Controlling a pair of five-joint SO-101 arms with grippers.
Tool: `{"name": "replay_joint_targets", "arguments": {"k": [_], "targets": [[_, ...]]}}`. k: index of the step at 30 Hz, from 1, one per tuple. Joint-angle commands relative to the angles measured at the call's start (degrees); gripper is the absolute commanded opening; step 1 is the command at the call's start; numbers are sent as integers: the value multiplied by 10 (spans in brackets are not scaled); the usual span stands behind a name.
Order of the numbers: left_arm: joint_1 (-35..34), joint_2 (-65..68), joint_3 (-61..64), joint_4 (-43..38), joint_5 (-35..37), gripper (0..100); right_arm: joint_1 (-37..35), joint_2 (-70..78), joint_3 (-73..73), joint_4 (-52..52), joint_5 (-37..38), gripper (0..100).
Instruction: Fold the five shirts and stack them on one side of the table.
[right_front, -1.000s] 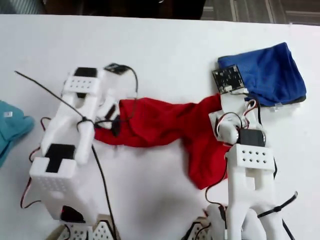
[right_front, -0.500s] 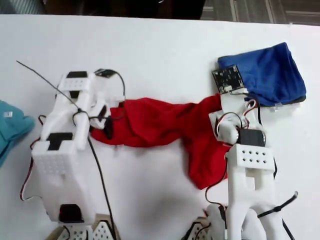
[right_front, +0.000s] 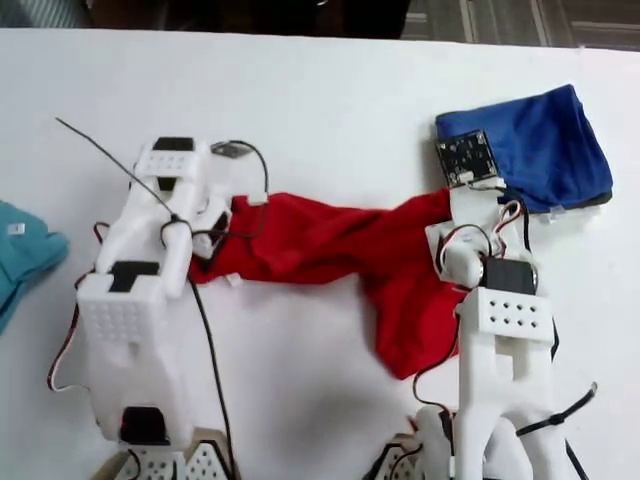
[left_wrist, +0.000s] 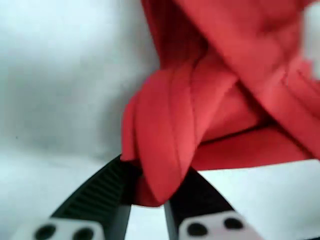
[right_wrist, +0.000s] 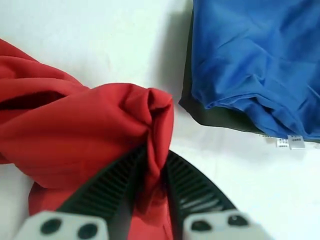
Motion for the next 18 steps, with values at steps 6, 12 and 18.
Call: {"name": "replay_joint_targets", "arguments": {"k": [6,12,18], "targets": [[23,-221,-58,116,20,28,4,-24,-47,-12,3,19],[22,-389,-39,115,32,28,6,-24,-178,-6,3,19],[-11,-511,-44,114,63,28,8,-24,-271,-6,3,19]]}}
